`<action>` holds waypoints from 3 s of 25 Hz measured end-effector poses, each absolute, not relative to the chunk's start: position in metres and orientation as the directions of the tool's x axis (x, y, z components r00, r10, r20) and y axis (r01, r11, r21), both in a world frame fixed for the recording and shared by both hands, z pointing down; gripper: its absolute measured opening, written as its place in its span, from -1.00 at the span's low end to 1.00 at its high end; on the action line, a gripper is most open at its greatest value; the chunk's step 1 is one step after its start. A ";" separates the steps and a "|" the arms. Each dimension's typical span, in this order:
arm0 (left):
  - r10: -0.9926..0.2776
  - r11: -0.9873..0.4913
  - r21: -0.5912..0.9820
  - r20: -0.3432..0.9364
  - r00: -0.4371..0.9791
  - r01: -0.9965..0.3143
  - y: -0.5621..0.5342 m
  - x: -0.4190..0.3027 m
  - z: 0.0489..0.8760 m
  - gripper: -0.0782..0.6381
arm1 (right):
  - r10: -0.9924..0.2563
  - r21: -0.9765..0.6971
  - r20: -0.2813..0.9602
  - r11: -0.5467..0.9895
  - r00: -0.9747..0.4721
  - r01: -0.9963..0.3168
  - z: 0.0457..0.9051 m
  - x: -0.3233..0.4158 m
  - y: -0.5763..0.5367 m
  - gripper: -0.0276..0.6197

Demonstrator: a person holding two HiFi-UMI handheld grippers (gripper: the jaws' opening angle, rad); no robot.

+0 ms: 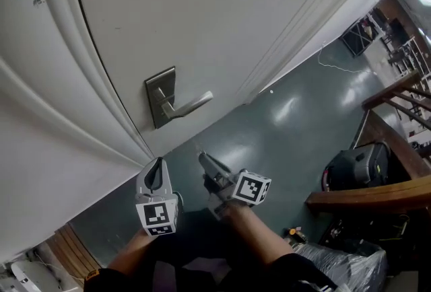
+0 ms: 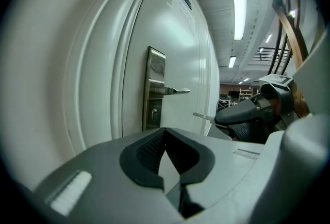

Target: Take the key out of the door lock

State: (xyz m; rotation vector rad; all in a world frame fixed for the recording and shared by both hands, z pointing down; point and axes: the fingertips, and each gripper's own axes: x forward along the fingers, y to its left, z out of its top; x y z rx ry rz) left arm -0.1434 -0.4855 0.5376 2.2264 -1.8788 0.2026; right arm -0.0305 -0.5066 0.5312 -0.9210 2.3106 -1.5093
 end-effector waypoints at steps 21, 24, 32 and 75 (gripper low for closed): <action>-0.936 -0.265 0.057 0.226 0.271 -0.963 -0.299 0.020 0.505 -0.73 | -0.804 -0.311 0.274 0.445 -0.527 -0.840 0.500 0.146 -0.302 -0.87; -0.936 -0.245 0.042 0.250 0.248 -0.969 -0.260 0.031 0.508 -0.73 | -0.803 -0.282 0.277 0.457 -0.528 -0.844 0.502 0.161 -0.269 -0.87; -0.937 -0.247 -0.011 0.258 0.236 -0.969 -0.206 0.042 0.497 -0.73 | -0.826 -0.224 0.249 0.459 -0.506 -0.860 0.492 0.177 -0.210 -0.87; -0.938 -0.328 0.059 0.103 0.332 -0.943 0.068 -0.089 0.446 -0.73 | -0.906 -0.060 0.266 0.325 -0.329 -0.944 0.447 0.042 0.081 -0.87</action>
